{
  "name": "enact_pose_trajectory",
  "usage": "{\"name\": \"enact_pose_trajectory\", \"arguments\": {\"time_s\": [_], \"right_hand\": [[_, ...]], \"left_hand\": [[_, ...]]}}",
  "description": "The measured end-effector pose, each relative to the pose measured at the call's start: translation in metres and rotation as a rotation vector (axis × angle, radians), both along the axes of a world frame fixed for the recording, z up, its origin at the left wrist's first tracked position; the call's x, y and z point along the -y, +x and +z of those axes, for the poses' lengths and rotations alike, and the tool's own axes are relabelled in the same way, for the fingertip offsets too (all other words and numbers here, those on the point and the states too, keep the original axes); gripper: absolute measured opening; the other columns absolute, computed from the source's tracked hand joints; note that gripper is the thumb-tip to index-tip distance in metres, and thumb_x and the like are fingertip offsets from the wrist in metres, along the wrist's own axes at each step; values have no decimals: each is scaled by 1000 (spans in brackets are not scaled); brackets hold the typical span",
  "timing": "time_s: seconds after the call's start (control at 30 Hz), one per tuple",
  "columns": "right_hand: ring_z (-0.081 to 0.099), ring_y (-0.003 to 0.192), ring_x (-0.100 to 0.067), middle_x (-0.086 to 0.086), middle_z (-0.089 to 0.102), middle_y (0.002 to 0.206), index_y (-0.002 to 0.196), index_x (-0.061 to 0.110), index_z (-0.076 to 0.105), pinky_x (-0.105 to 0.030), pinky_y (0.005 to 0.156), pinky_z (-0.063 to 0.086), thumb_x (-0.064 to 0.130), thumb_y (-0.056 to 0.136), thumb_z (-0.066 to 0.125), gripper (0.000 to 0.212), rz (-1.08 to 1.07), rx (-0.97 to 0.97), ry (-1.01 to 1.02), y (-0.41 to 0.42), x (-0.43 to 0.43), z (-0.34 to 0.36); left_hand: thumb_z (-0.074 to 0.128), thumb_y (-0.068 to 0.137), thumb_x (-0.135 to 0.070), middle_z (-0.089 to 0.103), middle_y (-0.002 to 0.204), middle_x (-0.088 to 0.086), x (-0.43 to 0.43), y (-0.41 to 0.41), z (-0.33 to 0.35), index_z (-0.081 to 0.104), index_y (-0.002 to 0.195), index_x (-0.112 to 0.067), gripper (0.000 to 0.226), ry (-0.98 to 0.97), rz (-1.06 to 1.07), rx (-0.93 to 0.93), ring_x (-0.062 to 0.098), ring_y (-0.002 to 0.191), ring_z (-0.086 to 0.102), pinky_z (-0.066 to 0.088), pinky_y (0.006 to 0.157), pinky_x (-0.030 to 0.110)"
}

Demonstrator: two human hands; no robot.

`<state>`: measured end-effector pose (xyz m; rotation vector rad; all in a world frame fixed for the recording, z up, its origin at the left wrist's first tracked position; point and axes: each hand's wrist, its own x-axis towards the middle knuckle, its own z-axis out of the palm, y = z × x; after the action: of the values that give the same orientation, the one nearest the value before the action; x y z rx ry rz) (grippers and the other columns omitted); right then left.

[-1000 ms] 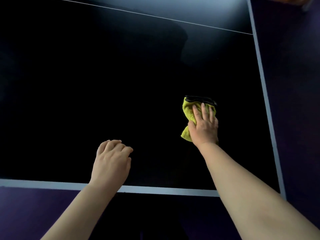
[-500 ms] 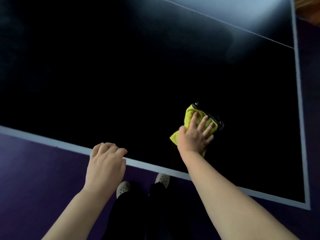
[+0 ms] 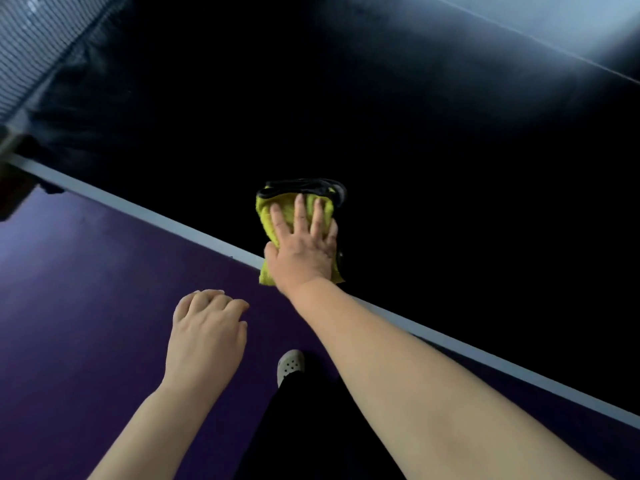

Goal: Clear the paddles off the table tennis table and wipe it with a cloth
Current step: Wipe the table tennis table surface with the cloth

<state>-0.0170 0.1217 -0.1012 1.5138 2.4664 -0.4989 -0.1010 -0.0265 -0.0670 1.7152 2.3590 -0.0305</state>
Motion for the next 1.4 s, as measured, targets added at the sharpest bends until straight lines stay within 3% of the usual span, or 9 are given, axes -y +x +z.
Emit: {"name": "enact_pose_trajectory", "arguments": {"time_s": [0.27,0.4,0.5,0.63,0.83,1.0,1.13,1.23,1.4], "right_hand": [[-19,148,-25,0,-9,164,155,37,4,-48,118,-10,42,99,31,62,254,-25,19,64,21,-2],[-6,150,-26,0,6,164,154,36,14,-49,120,-2,44,94,29,62,209,-42,22,136,23,-8],[2,150,-26,0,12,163,153,36,18,-48,121,1,48,90,25,64,140,-35,14,197,20,-11],[-1,151,-24,1,8,164,154,38,13,-46,121,-4,49,93,25,63,59,-22,31,281,10,-14],[-12,149,-18,5,-2,164,154,40,8,-38,115,-15,52,93,19,63,-128,46,46,428,-19,-14],[-17,148,-18,7,-12,163,153,42,0,-40,118,-10,58,87,4,68,-344,101,25,565,-33,-11],[-15,149,-17,8,-11,163,153,42,3,-43,120,-5,53,88,13,66,-577,87,7,646,-29,-8],[-12,149,-19,6,-10,164,154,40,3,-43,119,-7,48,88,17,68,-714,90,6,668,-15,-6],[-10,150,-24,2,-9,164,155,38,2,-51,118,-2,43,88,22,70,-982,58,1,627,5,-7]], "left_hand": [[76,71,-14,70,84,-2,-28,27,10,73,92,-17,21,28,-133,-19,26,100,60,25,96,37],[55,75,-20,69,84,-2,-59,64,16,72,92,-16,24,95,-210,-21,26,100,57,25,95,37],[53,74,-19,69,83,-1,-81,104,17,73,92,-14,28,116,-276,-19,28,101,57,25,96,37],[53,75,-21,69,83,-1,-107,175,17,73,91,-15,26,137,-334,-10,28,101,57,25,97,38],[54,74,-21,69,82,-1,-126,303,11,73,90,-15,26,139,-439,35,26,102,57,25,97,37],[55,72,-20,69,81,-1,-132,389,3,73,89,-14,26,114,-512,59,26,100,59,26,98,38],[42,78,-26,69,82,-1,-132,428,0,73,90,-15,35,120,-560,74,26,101,58,28,98,38],[38,79,-28,68,82,-1,-129,435,1,72,90,-15,39,124,-563,81,25,102,56,28,98,39],[39,79,-27,68,82,-1,-121,413,3,72,91,-15,36,89,-533,58,27,103,57,27,99,40]]}}
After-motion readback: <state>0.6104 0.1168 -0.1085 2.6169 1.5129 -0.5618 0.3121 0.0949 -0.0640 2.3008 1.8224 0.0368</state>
